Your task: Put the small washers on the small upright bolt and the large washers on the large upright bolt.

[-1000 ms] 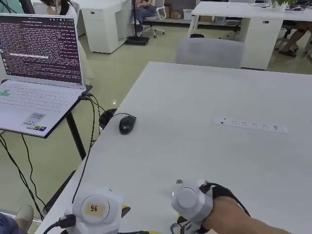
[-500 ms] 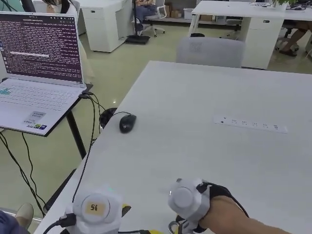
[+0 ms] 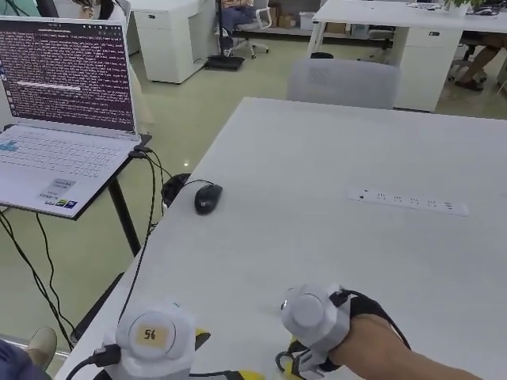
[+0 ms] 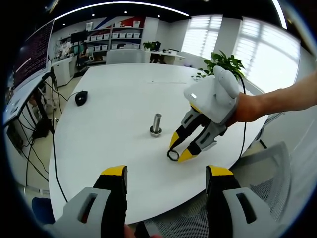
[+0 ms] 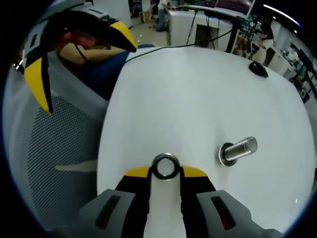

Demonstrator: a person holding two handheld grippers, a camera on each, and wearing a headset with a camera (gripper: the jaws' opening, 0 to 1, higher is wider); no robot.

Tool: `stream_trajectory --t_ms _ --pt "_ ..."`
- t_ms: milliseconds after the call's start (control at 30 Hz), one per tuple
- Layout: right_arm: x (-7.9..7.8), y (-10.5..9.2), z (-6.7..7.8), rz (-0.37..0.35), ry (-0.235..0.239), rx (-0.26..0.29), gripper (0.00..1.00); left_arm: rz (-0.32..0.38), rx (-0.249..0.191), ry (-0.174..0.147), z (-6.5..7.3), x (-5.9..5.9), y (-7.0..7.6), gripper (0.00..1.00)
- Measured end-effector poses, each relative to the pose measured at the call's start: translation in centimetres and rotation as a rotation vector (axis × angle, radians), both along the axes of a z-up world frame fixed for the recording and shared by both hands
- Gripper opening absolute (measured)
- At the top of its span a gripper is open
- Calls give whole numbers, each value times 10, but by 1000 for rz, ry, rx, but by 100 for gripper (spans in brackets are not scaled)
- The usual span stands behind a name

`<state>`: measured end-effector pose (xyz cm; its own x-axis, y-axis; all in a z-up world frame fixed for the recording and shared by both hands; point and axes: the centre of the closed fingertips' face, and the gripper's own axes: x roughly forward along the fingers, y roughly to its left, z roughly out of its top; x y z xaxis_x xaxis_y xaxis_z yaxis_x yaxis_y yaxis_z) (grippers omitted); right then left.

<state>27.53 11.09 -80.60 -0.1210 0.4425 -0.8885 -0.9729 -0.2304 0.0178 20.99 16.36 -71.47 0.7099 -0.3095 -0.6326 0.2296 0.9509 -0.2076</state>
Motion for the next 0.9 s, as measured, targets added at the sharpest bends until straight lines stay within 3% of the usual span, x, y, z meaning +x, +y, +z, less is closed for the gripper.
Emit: stream_trajectory --t_ms 167,333,500,767,900 --pt "16 0 20 -18 -29 20 23 0 -1 -3 1 1 0 64" --pt "41 5 51 -35 -82 64 23 -3 -2 -4 1 2 -1 64" --pt "65 13 67 -91 -90 105 23 -16 1 -3 2 4 -5 64" --pt "83 27 64 -138 -69 116 23 -18 8 -9 6 6 -3 64" --pt "83 30 59 -135 -61 100 23 -15 9 -9 7 7 -1 64"
